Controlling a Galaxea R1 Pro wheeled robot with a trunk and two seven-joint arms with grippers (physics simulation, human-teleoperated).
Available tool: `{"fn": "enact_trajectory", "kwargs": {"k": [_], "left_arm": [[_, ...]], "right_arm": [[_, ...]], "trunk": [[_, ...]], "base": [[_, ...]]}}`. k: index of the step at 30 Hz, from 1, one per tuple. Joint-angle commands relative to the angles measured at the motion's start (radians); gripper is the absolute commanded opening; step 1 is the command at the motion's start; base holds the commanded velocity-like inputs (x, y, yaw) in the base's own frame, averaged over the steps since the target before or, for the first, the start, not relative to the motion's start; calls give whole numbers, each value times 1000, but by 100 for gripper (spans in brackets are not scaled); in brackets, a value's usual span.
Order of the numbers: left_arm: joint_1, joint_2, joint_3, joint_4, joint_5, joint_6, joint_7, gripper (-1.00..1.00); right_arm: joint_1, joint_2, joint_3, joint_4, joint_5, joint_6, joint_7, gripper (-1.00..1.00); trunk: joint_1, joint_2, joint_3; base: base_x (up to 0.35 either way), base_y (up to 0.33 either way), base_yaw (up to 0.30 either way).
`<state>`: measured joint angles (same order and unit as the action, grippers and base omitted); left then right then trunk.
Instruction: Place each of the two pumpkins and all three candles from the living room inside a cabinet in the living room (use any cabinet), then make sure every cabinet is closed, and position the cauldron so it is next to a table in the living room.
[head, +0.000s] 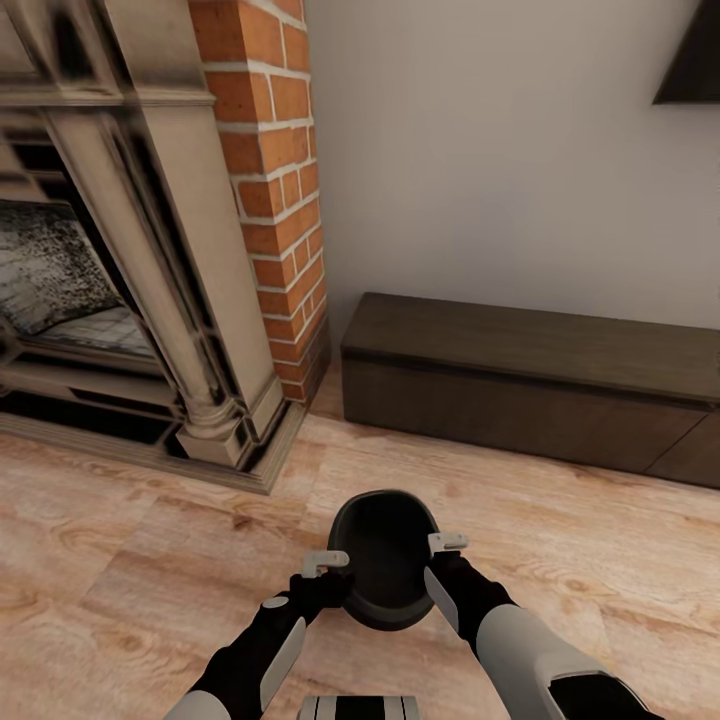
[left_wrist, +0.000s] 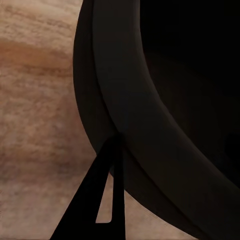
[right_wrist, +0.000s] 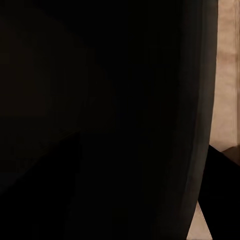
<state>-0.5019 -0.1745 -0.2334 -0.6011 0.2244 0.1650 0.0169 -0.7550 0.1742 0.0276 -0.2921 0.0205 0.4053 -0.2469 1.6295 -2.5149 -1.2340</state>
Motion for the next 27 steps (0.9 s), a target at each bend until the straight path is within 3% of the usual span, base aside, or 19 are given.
{"fn": "enact_trajectory", "kwargs": {"k": [1, 27], "left_arm": [[0, 0, -3, 0, 4, 5, 4, -100], [0, 0, -2, 0, 4, 7, 6, -100]], "right_arm": [[-1, 0, 1, -2, -13, 4, -1, -100], [-1, 0, 0, -2, -13, 5, -2, -100]], "trunk": [[-1, 0, 3], [-12, 6, 100]], "base": [[0, 0, 0], [0, 0, 0]]}}
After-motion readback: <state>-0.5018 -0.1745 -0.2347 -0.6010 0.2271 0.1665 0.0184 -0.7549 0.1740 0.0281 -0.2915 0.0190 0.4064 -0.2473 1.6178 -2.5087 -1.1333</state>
